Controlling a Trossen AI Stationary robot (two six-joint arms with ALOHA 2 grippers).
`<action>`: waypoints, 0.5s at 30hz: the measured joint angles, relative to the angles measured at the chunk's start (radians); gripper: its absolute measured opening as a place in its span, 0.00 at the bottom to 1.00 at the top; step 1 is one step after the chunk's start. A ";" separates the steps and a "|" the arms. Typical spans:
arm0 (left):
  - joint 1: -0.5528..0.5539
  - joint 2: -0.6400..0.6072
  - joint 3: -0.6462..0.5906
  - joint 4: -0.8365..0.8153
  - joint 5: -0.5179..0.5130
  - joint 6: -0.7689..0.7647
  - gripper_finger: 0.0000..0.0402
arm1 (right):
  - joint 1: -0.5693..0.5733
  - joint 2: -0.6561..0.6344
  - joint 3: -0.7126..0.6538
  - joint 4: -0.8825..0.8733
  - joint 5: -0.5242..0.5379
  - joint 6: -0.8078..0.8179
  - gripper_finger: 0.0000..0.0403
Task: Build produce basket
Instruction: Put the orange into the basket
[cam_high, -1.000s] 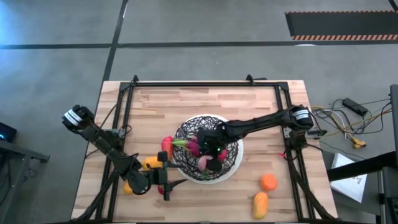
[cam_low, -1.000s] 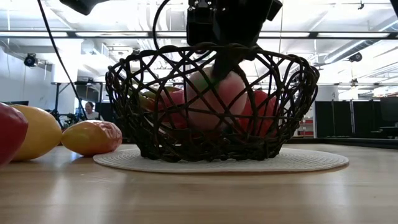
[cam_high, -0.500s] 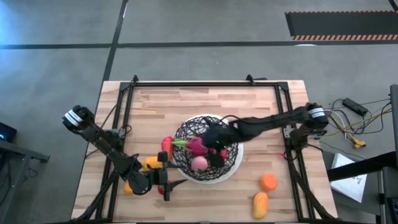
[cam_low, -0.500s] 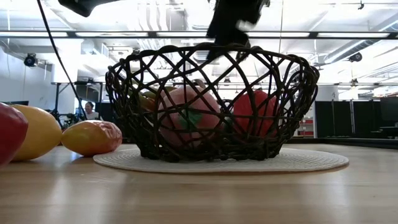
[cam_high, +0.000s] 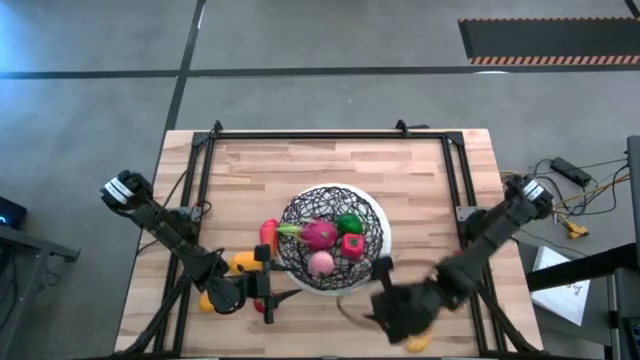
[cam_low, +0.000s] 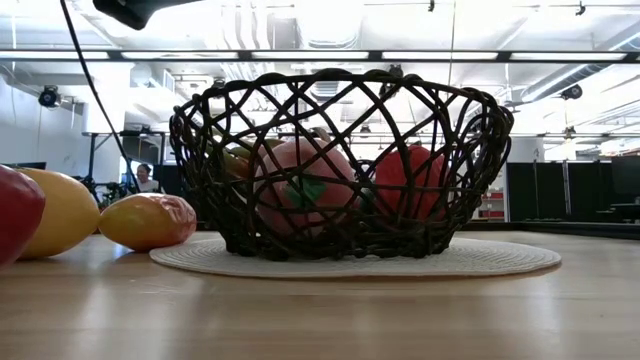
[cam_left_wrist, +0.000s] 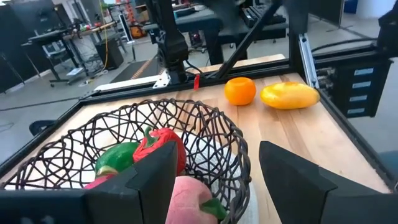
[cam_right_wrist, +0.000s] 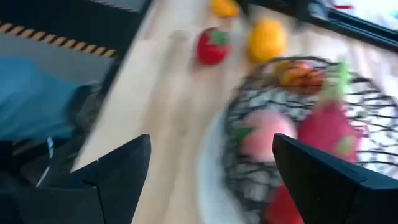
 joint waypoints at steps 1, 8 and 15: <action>0.000 -0.002 0.003 -0.001 0.000 -0.011 0.53 | 0.031 0.007 -0.015 0.010 0.010 0.014 0.81; 0.000 -0.043 0.015 -0.001 0.005 -0.021 0.53 | 0.186 0.048 -0.096 -0.004 0.074 0.315 0.81; 0.000 -0.062 0.014 -0.003 0.005 -0.013 0.53 | 0.295 0.053 -0.099 -0.435 0.006 1.018 0.81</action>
